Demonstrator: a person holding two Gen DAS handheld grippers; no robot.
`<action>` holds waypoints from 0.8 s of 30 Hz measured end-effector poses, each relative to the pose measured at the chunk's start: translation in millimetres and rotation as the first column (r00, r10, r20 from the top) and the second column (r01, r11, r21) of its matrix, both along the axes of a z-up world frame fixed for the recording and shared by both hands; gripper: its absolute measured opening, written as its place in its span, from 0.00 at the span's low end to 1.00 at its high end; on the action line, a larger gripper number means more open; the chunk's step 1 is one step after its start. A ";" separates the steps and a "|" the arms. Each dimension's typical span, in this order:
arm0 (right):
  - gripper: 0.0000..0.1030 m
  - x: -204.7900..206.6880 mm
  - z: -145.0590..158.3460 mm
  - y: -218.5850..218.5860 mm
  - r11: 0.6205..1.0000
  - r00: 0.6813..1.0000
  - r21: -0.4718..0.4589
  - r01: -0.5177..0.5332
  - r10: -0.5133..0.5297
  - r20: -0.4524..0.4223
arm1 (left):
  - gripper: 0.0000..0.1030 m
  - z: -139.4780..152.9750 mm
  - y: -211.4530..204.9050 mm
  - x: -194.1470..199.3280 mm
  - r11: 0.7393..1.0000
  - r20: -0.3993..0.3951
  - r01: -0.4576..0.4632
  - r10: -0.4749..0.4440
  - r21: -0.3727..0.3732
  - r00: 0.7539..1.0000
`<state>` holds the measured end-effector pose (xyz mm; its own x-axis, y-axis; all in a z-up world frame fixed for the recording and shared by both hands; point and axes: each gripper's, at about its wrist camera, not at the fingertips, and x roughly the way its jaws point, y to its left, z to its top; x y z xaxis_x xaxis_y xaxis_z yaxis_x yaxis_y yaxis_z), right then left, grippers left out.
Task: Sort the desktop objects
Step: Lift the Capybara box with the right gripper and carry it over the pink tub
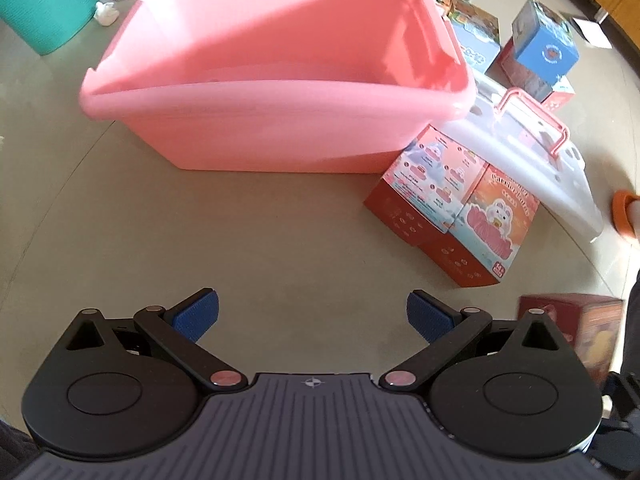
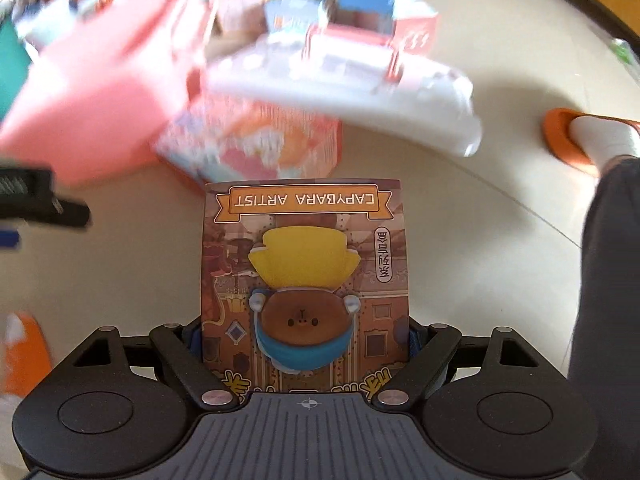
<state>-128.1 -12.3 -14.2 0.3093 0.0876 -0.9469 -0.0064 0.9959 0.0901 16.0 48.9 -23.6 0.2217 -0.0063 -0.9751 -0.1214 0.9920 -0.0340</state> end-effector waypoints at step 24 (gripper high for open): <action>0.78 215.7 112.6 -39.5 0.971 0.945 0.087 -0.221 0.191 0.265 | 1.00 -0.3 72.1 0.3 0.996 0.043 -0.084 0.084 -0.010 0.996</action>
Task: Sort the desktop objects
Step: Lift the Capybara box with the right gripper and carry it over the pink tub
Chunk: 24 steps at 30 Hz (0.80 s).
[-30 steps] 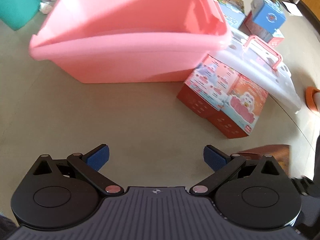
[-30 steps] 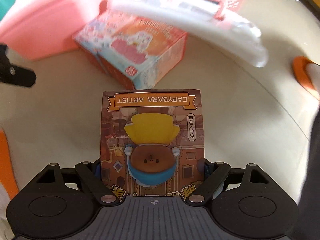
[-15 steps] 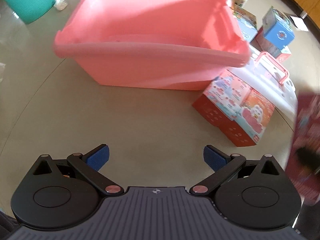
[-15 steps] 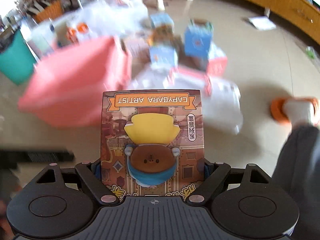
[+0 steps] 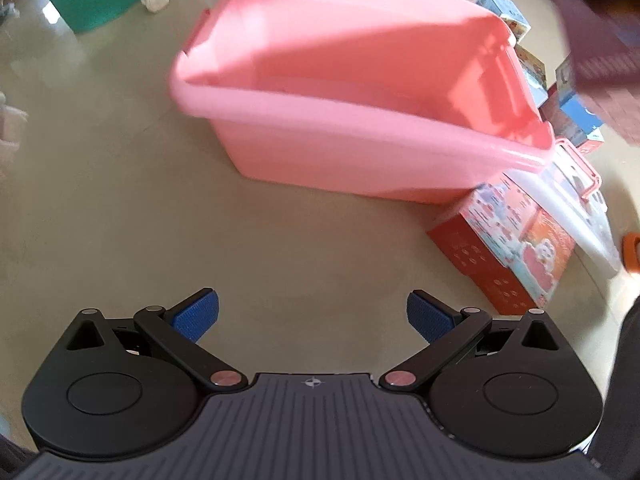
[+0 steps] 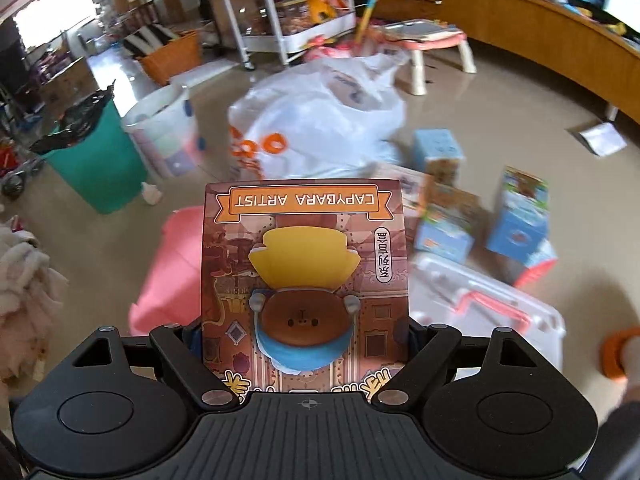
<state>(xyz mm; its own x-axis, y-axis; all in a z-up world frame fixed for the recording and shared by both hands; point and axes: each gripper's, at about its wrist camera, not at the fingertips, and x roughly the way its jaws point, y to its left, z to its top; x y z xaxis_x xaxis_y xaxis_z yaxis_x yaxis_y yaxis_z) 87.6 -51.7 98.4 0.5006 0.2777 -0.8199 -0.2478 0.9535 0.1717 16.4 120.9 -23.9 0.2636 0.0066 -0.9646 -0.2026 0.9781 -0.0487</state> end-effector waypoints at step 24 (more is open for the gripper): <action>0.79 115.6 -144.6 99.0 0.983 0.954 -0.182 -0.006 -0.048 -0.294 | 1.00 -12.1 73.5 19.2 0.981 0.008 -0.195 0.195 0.021 0.981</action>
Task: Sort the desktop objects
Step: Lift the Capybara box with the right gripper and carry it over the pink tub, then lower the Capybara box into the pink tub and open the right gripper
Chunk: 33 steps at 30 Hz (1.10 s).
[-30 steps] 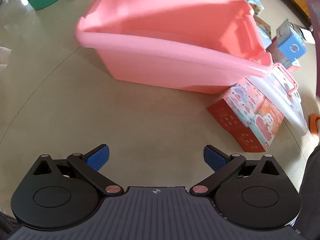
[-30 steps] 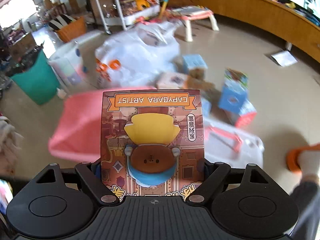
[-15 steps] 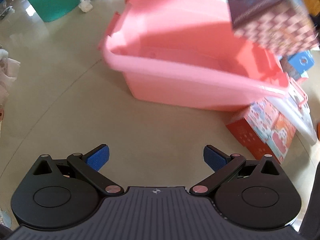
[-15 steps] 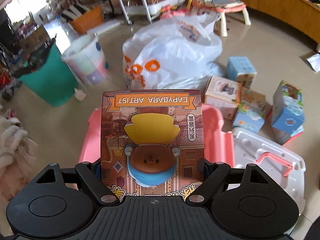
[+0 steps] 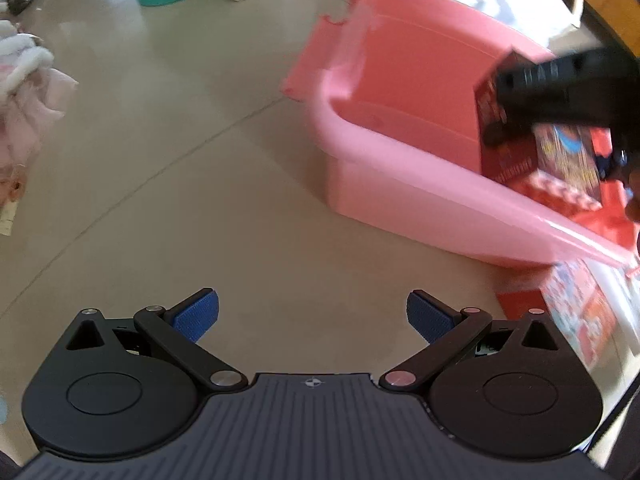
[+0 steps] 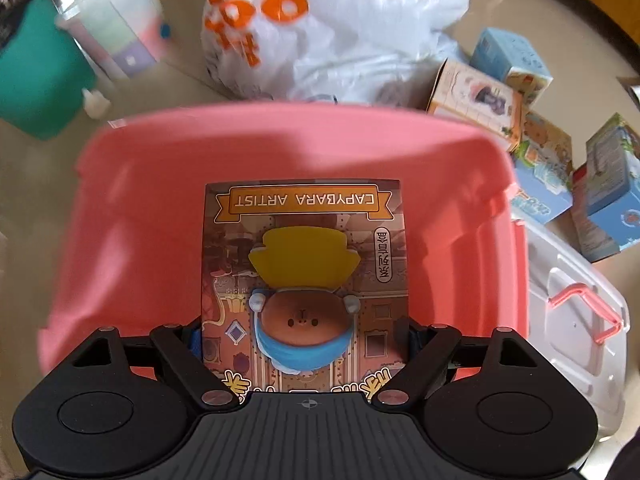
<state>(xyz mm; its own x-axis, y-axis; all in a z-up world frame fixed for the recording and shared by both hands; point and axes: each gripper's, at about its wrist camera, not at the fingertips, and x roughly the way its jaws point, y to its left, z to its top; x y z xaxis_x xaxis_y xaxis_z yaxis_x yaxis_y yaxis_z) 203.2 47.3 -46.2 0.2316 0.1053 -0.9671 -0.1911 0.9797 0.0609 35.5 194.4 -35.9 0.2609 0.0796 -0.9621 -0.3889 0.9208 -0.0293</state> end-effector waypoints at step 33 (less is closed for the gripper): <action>0.81 13.0 -73.7 22.6 0.986 0.960 -0.141 -0.090 0.049 -0.275 | 1.00 -4.5 -14.3 19.0 0.991 -0.074 0.085 -0.077 0.104 0.994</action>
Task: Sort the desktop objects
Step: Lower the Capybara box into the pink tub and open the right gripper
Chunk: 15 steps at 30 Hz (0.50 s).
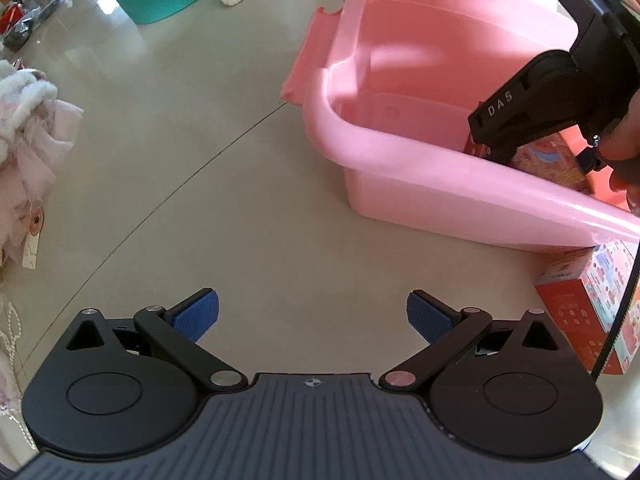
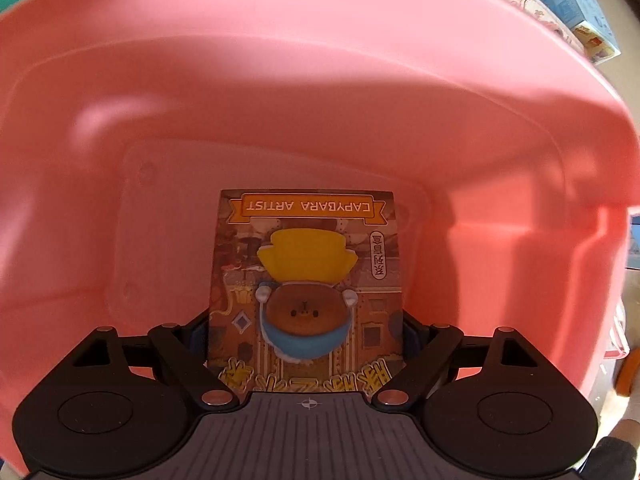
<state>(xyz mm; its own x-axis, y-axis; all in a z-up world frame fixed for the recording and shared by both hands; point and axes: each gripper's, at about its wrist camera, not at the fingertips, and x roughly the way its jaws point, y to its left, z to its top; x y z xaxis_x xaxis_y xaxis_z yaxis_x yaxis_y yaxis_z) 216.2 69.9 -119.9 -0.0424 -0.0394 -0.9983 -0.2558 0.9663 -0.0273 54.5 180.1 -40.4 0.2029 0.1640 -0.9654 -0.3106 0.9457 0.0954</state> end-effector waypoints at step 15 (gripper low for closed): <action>0.89 -66.2 135.7 -41.0 0.976 0.949 0.192 -0.099 0.035 0.314 | 1.00 46.7 -30.8 -16.0 0.985 0.151 0.169 -0.170 0.020 0.974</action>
